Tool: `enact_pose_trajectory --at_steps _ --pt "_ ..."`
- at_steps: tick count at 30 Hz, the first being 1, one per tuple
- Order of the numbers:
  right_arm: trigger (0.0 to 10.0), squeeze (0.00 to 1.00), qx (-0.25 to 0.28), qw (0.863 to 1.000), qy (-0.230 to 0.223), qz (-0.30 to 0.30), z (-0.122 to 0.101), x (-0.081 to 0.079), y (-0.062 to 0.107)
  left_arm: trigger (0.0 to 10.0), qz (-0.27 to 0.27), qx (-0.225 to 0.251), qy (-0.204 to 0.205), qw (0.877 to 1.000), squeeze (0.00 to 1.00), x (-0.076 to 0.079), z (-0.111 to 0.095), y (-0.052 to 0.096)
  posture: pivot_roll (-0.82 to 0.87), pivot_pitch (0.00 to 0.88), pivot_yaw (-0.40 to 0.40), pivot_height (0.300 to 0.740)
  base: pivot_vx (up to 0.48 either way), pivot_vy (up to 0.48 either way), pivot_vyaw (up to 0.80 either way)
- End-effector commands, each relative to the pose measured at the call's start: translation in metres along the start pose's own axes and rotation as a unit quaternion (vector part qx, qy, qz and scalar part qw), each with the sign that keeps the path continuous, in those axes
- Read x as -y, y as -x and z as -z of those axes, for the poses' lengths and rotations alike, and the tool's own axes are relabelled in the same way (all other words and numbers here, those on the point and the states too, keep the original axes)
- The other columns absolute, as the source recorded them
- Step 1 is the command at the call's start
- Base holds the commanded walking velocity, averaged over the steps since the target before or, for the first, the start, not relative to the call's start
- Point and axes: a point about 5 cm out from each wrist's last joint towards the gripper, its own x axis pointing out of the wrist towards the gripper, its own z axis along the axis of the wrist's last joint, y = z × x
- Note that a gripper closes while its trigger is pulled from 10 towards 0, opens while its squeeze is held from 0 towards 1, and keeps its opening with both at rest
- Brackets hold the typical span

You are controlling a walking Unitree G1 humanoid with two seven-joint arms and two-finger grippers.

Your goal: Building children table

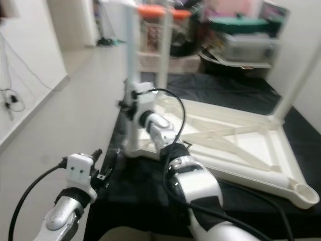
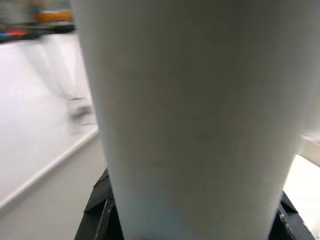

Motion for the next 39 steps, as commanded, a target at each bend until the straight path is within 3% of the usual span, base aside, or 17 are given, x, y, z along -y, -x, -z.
enact_pose_trajectory --at_steps 1,4,9,10,12,13,17,18,21,22,25,26,29,32,34,35,39 --pt "0.0 0.00 -0.041 0.987 -0.043 0.148 0.025 0.038 0.012 10.0 0.004 -0.005 -0.002 1.000 0.00 0.001 0.002 0.000 0.02 0.000 -0.041 0.740 0.000 0.000 0.00" --pt "0.0 0.00 -0.052 0.971 -0.054 0.226 0.037 0.045 0.019 10.0 0.004 -0.006 -0.002 1.000 0.00 0.001 0.003 0.000 0.03 0.000 -0.043 0.740 0.000 0.000 0.00" --pt "0.0 0.00 -0.056 0.972 -0.069 0.220 0.043 0.032 0.018 10.0 0.003 -0.007 -0.003 1.000 0.00 0.000 0.003 0.001 0.03 0.000 -0.043 0.740 0.000 0.000 0.00" --pt "10.0 0.00 -0.045 0.976 -0.084 0.197 0.042 0.019 0.015 10.0 0.003 -0.007 -0.003 1.000 0.00 0.000 0.003 0.001 0.03 0.000 -0.041 0.740 0.000 0.000 0.00" --pt "10.0 0.00 -0.033 0.979 -0.102 0.173 0.039 0.013 0.013 10.0 0.003 -0.007 -0.003 1.000 0.00 -0.001 0.003 0.001 0.03 0.000 -0.041 0.740 0.000 0.000 0.00" --pt "10.0 1.00 -0.024 0.981 -0.113 0.158 0.036 0.009 0.011 10.0 0.003 -0.007 -0.003 1.000 0.00 -0.001 0.003 0.001 0.03 0.000 -0.041 0.740 0.000 0.000 0.00" --pt "10.0 1.00 -0.011 0.982 -0.112 0.151 0.030 0.005 0.009 10.0 0.003 -0.007 -0.003 1.000 0.00 -0.001 0.003 0.001 0.03 0.000 -0.041 0.740 0.000 0.000 0.00" --pt "10.0 0.10 0.014 0.986 -0.114 0.120 0.017 -0.001 0.005 10.0 0.003 -0.008 -0.003 1.000 0.00 -0.001 0.003 0.001 0.03 0.000 -0.043 0.740 0.000 0.000 0.00" --pt "10.0 0.10 0.030 0.988 -0.112 0.107 0.008 -0.005 0.003 10.0 0.003 -0.008 -0.003 1.000 0.00 -0.001 0.003 0.001 0.03 0.000 -0.043 0.740 0.000 0.000 0.00" --pt "10.0 0.00 0.027 0.991 -0.128 0.027 0.001 -0.015 -0.001 10.0 0.003 -0.008 -0.003 1.000 0.00 -0.001 0.003 0.001 0.03 0.000 -0.043 0.740 0.000 0.000 0.00" --pt "10.0 0.00 0.012 0.974 -0.137 -0.177 -0.007 -0.030 -0.001 10.0 0.004 -0.006 -0.003 1.000 0.00 0.000 0.002 0.001 0.03 0.000 -0.043 0.740 0.000 0.000 0.00" --pt "10.0 0.00 0.012 0.974 -0.137 -0.177 -0.007 -0.030 -0.001 10.0 0.004 -0.006 -0.003 1.000 0.00 0.000 0.002 0.001 0.03 0.000 -0.043 0.740 0.000 0.000 0.00" --pt "10.0 0.00 0.005 0.950 -0.119 -0.288 -0.009 -0.030 0.006 10.0 0.004 -0.005 -0.003 1.000 0.00 0.000 0.002 0.000 0.03 0.000 -0.043 0.740 0.000 0.000 0.00" --pt "10.0 0.00 -0.007 0.875 -0.101 -0.474 -0.012 -0.029 0.024 10.0 0.003 -0.004 -0.004 1.000 0.00 0.000 0.001 0.000 0.03 0.000 -0.042 0.740 0.000 0.000 0.00" --pt "10.0 0.00 -0.007 0.875 -0.101 -0.474 -0.012 -0.029 0.024 10.0 0.003 -0.004 -0.004 1.000 0.00 0.000 0.001 0.000 0.03 0.000 -0.042 0.740 0.000 0.000 0.00" --pt "10.0 0.00 -0.018 0.852 -0.093 -0.515 -0.010 -0.029 0.029 10.0 0.003 -0.003 -0.004 1.000 0.00 0.000 0.001 -0.001 0.03 0.000 -0.042 0.740 0.000 0.000 0.00" --pt "10.0 0.00 -0.048 0.829 -0.070 -0.554 -0.002 -0.031 0.034 10.0 0.005 -0.003 -0.004 1.000 0.00 0.001 0.001 -0.001 0.03 0.000 -0.042 0.740 0.000 0.000 0.00"
